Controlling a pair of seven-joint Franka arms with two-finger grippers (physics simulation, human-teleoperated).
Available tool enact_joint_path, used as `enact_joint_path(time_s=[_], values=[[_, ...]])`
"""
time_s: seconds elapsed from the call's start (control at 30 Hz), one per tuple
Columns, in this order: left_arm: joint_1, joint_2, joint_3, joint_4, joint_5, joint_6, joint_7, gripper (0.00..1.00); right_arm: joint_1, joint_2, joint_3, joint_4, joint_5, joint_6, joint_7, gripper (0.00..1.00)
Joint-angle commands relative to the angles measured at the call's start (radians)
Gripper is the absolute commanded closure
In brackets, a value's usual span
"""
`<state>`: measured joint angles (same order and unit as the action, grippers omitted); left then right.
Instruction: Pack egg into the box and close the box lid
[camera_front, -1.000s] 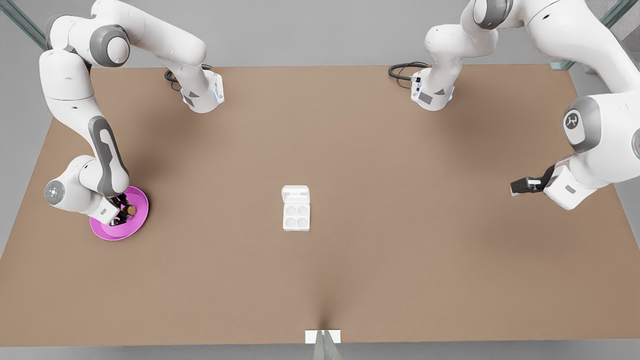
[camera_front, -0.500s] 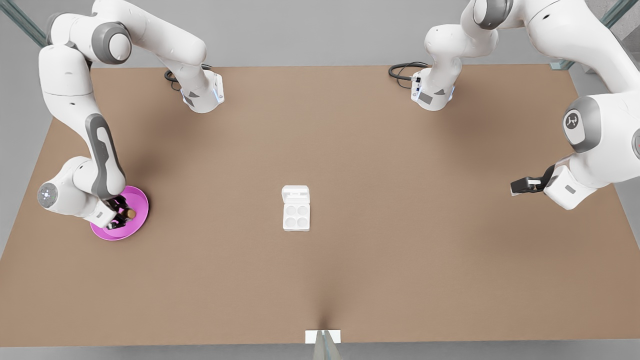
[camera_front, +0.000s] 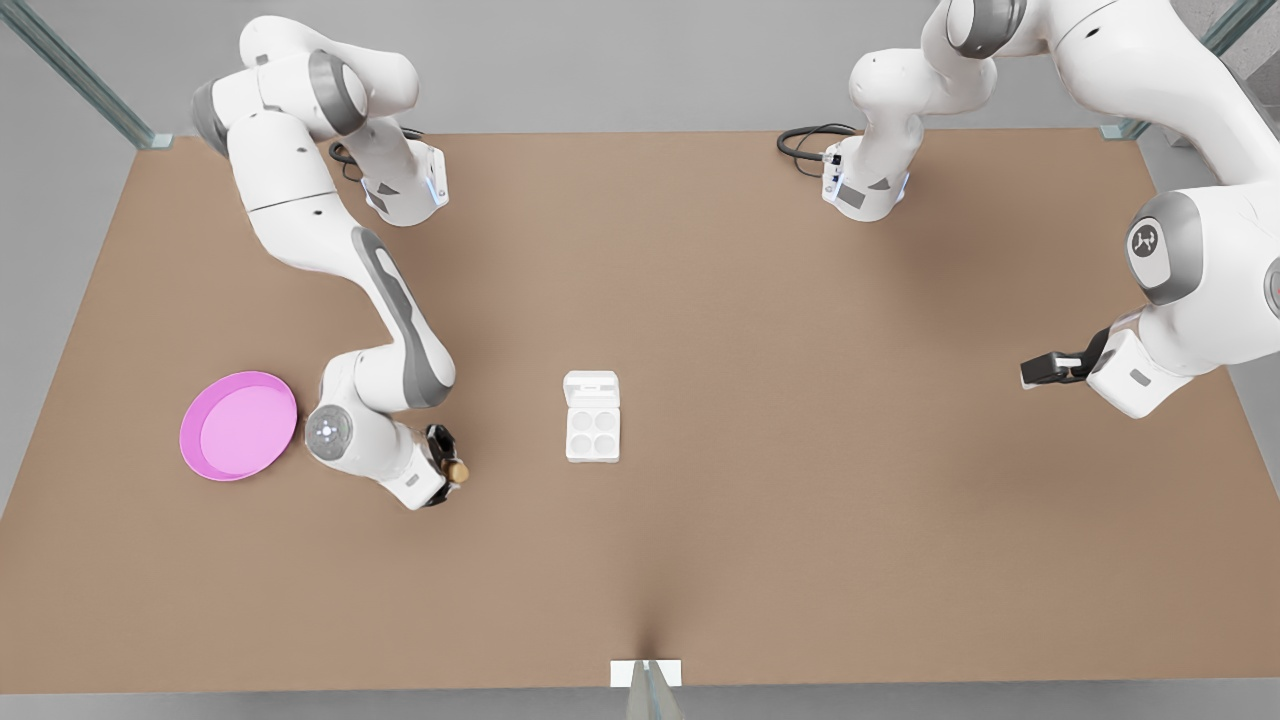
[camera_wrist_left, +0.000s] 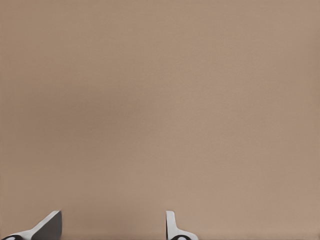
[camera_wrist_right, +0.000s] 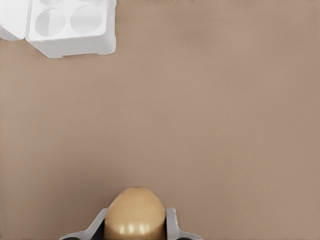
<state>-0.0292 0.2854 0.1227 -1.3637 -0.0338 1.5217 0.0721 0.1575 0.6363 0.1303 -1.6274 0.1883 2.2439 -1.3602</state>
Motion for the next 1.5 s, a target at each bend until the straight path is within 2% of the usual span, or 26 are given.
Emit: enact_joint_path(time_s=[0.0, 0.33, 0.77, 0.8, 0.83, 1.1, 1.13, 1.17, 1.2, 1.27, 1.3, 1.33, 1.37, 1.4, 1.47], values=[[0.000, 0.000, 0.000, 0.000, 0.000, 0.000, 0.000, 0.00, 0.019, 0.000, 0.000, 0.000, -0.003, 0.003, 0.018, 0.44], [-0.002, 0.003, -0.006, 0.000, 0.000, -0.009, -0.006, 0.00, 0.258, 0.074, 0.002, 0.093, 0.126, 0.013, 0.181, 0.44], [-0.002, 0.009, -0.006, 0.000, 0.000, -0.028, -0.002, 0.00, 0.258, 0.131, -0.003, 0.118, 0.125, 0.022, 0.182, 0.42], [-0.002, 0.011, -0.006, 0.000, 0.000, -0.028, -0.002, 0.00, 0.258, 0.131, -0.003, 0.118, 0.125, 0.022, 0.184, 0.12], [-0.002, 0.009, -0.006, 0.000, 0.000, -0.028, -0.002, 0.00, 0.258, 0.129, -0.003, 0.118, 0.126, 0.017, 0.182, 0.00], [-0.002, 0.011, -0.006, 0.000, 0.000, -0.026, -0.005, 0.00, 0.246, 0.109, -0.008, 0.126, 0.129, -0.010, 0.187, 0.00], [-0.011, 0.011, -0.021, 0.000, 0.000, -0.038, -0.060, 0.27, 0.209, 0.091, -0.009, 0.172, 0.128, -0.118, 0.237, 0.00], [-0.014, 0.011, -0.101, 0.005, 0.002, -0.072, -0.237, 0.63, 0.181, 0.039, -0.035, 0.179, 0.126, -0.175, 0.404, 0.00], [-0.017, 0.012, -0.164, 0.008, 0.002, -0.107, -0.365, 0.67, 0.180, -0.013, -0.126, 0.179, 0.123, -0.219, 0.547, 0.00], [-0.049, 0.084, -0.366, 0.043, 0.002, -0.103, -0.800, 0.77, 0.180, -0.079, -0.294, 0.175, 0.115, -0.283, 0.930, 0.00], [-0.078, 0.132, -0.454, 0.061, 0.003, -0.077, -0.992, 0.79, 0.185, -0.101, -0.385, 0.175, 0.111, -0.342, 1.046, 0.00], [-0.172, 0.192, -0.489, 0.090, 0.006, -0.026, -1.152, 0.79, 0.168, -0.147, -0.431, 0.162, 0.059, -0.354, 1.119, 0.00], [-0.258, 0.253, -0.489, 0.143, 0.009, -0.025, -1.186, 0.79, 0.120, -0.230, -0.416, 0.127, -0.061, -0.359, 1.251, 0.00], [-0.301, 0.276, -0.489, 0.143, 0.008, -0.003, -1.183, 0.79, -0.001, -0.300, -0.321, 0.113, -0.072, -0.397, 1.264, 0.00], [-0.374, 0.307, -0.489, 0.155, 0.003, 0.051, -1.166, 0.79, -0.069, -0.356, -0.265, 0.115, -0.135, -0.434, 1.264, 0.00]])
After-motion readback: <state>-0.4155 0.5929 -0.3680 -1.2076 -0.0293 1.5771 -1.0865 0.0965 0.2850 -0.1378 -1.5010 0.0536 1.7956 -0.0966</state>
